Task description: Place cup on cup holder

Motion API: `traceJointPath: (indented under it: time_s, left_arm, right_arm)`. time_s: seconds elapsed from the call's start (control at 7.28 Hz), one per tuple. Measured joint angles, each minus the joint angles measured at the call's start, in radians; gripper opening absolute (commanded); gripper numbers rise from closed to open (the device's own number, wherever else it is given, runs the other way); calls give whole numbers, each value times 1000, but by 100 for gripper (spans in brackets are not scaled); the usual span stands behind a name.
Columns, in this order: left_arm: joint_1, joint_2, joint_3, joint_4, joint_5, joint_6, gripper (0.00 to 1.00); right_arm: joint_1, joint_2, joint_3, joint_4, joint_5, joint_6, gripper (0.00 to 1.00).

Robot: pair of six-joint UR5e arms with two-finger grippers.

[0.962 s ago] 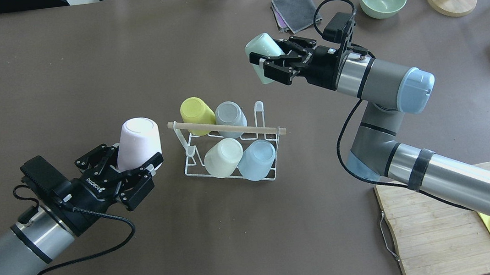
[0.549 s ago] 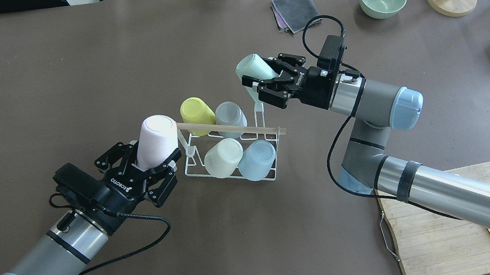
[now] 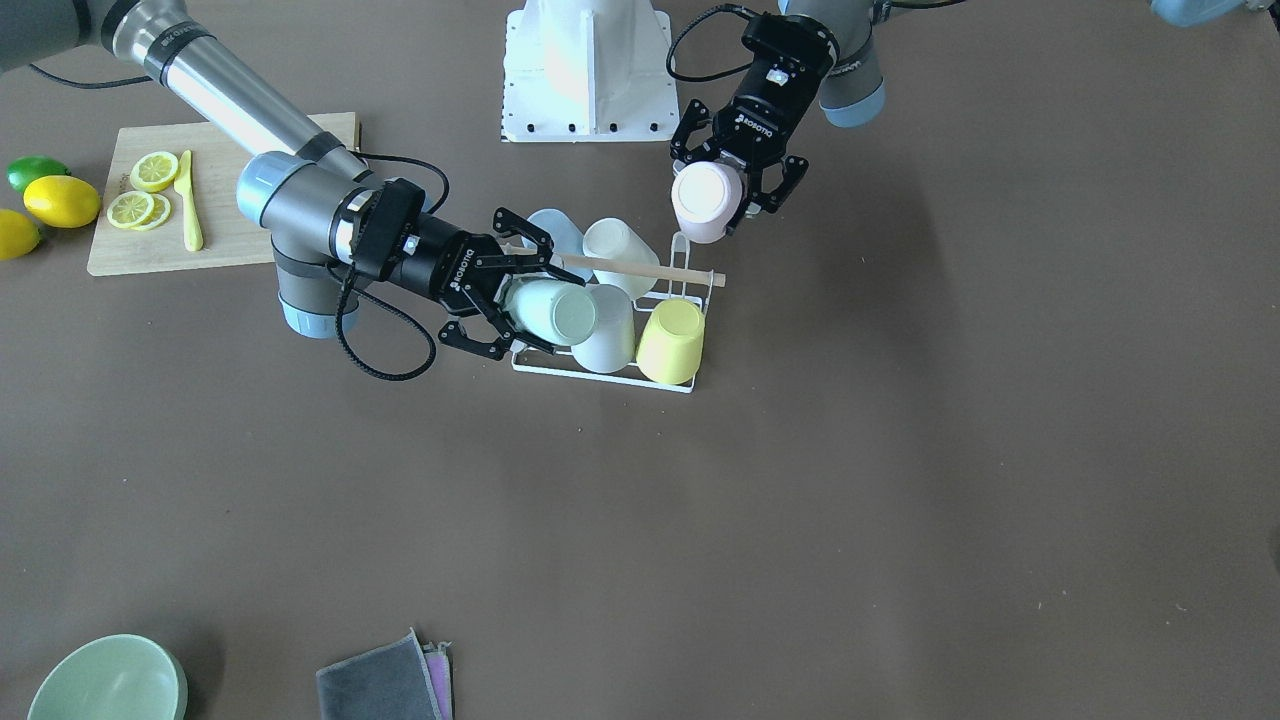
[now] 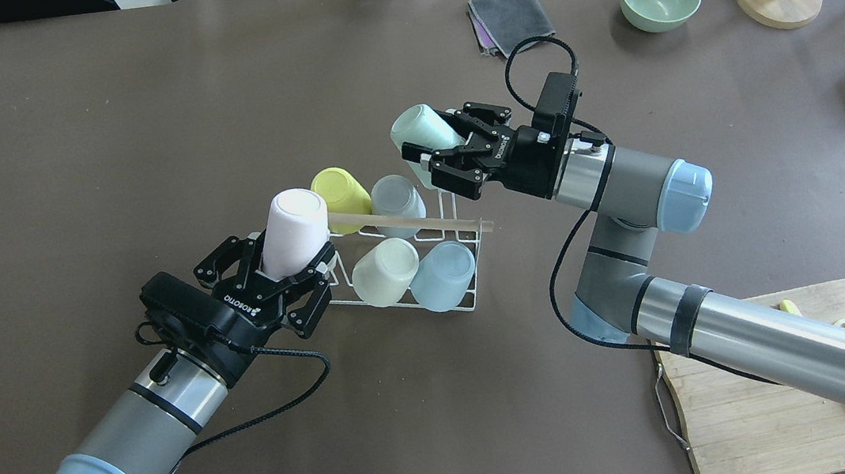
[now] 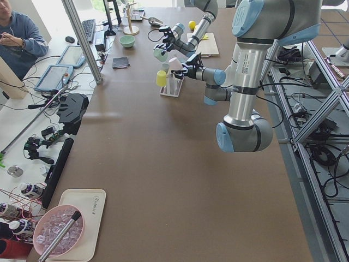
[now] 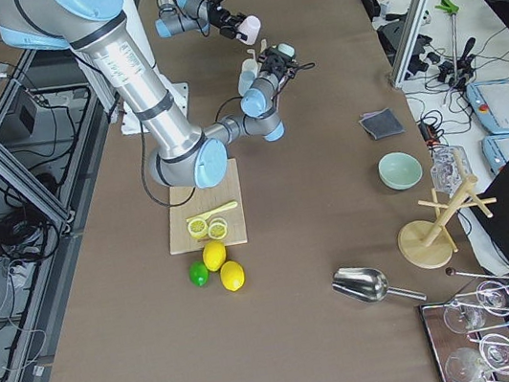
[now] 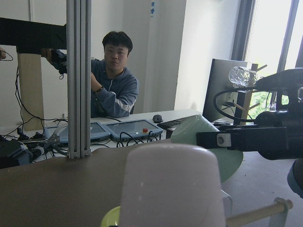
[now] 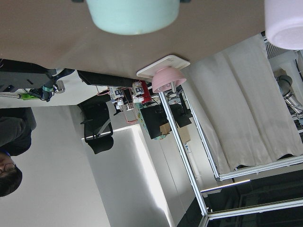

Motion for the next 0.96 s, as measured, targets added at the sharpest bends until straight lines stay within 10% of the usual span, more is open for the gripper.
traceJointPath:
  time_s: [0.96]
  left_arm:
    - [-16,-66,99,6,0,-60,0]
  right_arm:
    - [-28,-8,-27,46,-1,-1,0]
